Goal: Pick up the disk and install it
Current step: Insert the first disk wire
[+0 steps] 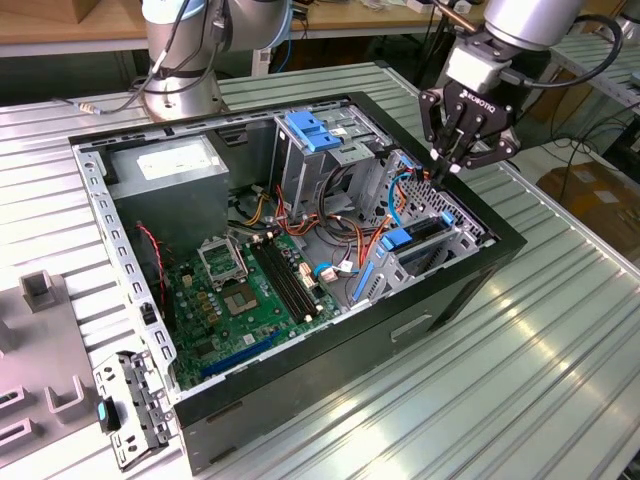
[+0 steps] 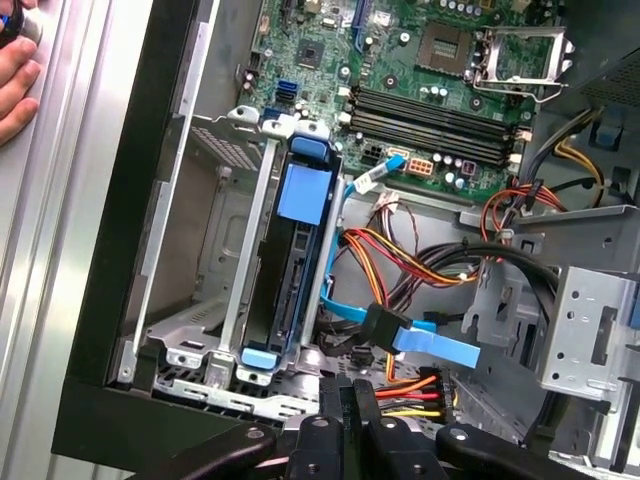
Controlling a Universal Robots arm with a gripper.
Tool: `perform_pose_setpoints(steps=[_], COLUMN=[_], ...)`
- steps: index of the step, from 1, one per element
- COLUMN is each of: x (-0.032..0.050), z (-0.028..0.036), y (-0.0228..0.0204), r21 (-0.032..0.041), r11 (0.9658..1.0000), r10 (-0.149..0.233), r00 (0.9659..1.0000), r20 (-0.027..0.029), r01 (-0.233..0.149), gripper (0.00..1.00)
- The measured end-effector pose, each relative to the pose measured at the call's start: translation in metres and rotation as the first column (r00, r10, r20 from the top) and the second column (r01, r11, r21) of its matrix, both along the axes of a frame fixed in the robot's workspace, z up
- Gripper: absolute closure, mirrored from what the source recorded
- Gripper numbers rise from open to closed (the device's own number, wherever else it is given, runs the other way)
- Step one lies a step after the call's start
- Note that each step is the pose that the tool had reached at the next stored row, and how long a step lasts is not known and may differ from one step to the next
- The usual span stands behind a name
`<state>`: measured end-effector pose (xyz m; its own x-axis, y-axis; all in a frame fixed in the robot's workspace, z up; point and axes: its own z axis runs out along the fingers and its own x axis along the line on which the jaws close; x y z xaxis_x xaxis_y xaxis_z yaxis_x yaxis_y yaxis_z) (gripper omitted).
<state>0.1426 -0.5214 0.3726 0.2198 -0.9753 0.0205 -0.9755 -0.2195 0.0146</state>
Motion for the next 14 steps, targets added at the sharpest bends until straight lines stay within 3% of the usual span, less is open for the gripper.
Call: perform_pose_setpoints(steps=[3, 6, 12, 14], x=[-0.0008, -0.001, -0.0009, -0.0009], z=[0.0, -0.0001, -0.0003, -0.0002], y=[0.0, 0.0, -0.0002, -0.0026], r21=[-0.0001, -0.0003, 0.0, -0.0002], r11=[1.0, 0.9979, 0.9978, 0.9978], r10=[-0.005, -0.065, -0.066, -0.066], r00=[1.0, 0.9979, 0.9978, 0.9978], r20=[0.0, 0.0, 0.0, 0.0], r01=[0.005, 0.065, 0.066, 0.066], gripper=[0.84, 0.84, 0.84, 0.84])
